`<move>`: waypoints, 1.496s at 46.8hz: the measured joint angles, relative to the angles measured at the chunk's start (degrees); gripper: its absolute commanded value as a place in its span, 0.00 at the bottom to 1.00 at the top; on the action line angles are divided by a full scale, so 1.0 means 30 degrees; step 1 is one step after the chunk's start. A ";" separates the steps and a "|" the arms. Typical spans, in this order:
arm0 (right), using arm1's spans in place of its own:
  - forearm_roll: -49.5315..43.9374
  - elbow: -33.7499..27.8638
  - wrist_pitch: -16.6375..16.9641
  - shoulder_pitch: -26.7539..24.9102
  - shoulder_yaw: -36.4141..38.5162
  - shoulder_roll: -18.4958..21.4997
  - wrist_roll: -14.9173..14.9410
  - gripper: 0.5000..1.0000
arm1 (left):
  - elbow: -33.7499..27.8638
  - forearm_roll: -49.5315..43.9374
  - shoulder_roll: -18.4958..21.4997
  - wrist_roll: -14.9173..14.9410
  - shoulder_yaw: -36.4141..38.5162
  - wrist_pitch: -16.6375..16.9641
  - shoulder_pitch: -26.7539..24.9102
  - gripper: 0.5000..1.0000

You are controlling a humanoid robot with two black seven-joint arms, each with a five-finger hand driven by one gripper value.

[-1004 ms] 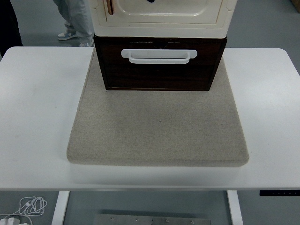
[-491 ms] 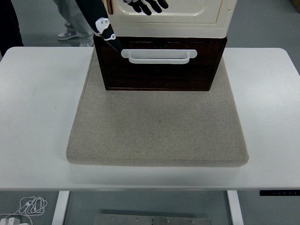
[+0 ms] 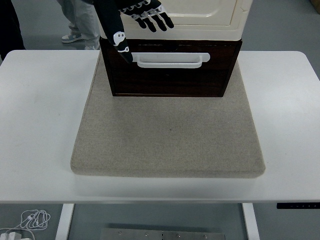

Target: Open the drawer under the combination cabinet

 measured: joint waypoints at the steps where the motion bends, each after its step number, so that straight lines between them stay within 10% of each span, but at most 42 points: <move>1: 0.0000 -0.0002 0.0000 0.0000 0.0000 0.0000 -0.0002 0.85 | 0.0024 0.0042 -0.0074 0.0057 0.0000 0.0000 0.0018 1.00; 21: 0.0000 -0.0001 0.0000 -0.0005 0.0000 0.0000 -0.0010 0.85 | 0.1114 0.0330 -0.2269 0.2784 -0.0089 0.0169 0.0621 1.00; 70: 0.0000 -0.0013 0.0000 -0.0001 0.0000 0.0000 -0.0006 0.85 | 0.1790 -0.1168 -0.5634 0.4669 -0.0211 0.4768 0.2776 1.00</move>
